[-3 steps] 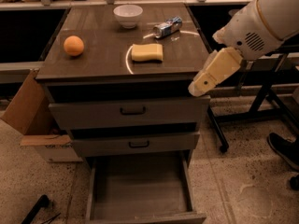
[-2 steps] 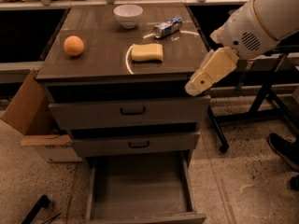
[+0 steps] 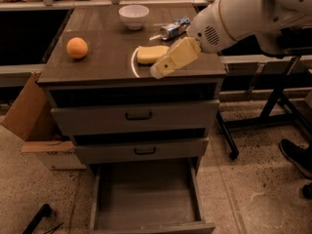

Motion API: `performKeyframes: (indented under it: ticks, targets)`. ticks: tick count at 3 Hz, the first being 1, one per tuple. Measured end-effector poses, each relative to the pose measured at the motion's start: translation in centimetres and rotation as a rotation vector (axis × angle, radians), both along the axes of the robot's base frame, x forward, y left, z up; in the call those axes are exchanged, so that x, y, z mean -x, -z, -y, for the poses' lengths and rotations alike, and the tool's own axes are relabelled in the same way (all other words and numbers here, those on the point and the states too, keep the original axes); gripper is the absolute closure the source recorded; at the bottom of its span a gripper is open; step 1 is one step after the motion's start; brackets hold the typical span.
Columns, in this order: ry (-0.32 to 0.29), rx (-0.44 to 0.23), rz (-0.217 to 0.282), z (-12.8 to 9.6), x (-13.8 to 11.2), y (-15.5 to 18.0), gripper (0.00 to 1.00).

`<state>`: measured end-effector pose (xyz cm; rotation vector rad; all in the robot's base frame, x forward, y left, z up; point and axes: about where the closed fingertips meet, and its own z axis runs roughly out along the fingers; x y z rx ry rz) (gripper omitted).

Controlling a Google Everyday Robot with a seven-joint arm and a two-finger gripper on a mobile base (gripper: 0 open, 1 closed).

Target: Place orange into bottom drawer

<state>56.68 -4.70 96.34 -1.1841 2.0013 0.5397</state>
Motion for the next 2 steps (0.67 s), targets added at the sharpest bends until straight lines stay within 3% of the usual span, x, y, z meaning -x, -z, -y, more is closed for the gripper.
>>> performKeyframes:
  ticks: [1,2]
  targets:
    - [0.023,-0.104,0.006,-4.43,-2.85,-0.28,0.0]
    - [0.027,-0.099,0.009,-4.95,-3.05,-0.21,0.0]
